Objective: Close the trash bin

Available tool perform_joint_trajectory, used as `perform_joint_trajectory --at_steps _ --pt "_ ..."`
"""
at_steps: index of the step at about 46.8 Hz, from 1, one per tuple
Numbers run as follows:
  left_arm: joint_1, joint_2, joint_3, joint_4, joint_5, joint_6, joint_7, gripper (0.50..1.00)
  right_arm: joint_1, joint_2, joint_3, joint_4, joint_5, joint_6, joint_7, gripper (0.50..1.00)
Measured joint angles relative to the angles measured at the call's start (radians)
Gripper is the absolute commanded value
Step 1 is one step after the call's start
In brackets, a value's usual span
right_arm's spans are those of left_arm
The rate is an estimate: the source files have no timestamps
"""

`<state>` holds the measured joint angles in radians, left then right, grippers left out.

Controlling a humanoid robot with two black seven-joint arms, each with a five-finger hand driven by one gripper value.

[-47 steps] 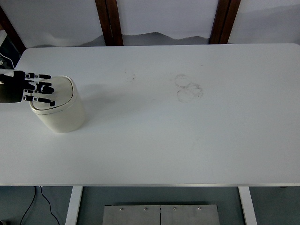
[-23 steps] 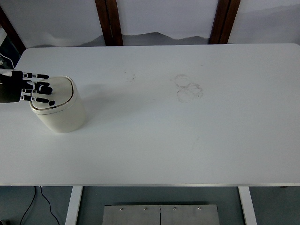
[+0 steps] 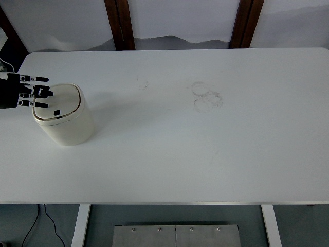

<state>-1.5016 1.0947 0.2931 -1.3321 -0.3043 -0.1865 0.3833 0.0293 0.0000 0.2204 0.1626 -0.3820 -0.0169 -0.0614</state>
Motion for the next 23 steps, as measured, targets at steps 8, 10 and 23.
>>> perform_joint_trajectory --at_steps 8,10,23 --pt "-0.049 -0.019 0.0 0.0 0.001 -0.003 0.0 1.0 0.0 0.0 0.0 0.0 0.0 0.0 0.0 0.995" --pt "-0.056 -0.029 0.0 0.0 0.001 -0.004 0.0 1.0 0.0 0.0 0.0 0.0 0.0 0.0 0.0 0.995" --pt "-0.057 -0.05 0.0 -0.002 0.001 0.0 0.0 1.0 0.0 0.0 0.0 0.0 0.0 0.0 0.0 0.995"
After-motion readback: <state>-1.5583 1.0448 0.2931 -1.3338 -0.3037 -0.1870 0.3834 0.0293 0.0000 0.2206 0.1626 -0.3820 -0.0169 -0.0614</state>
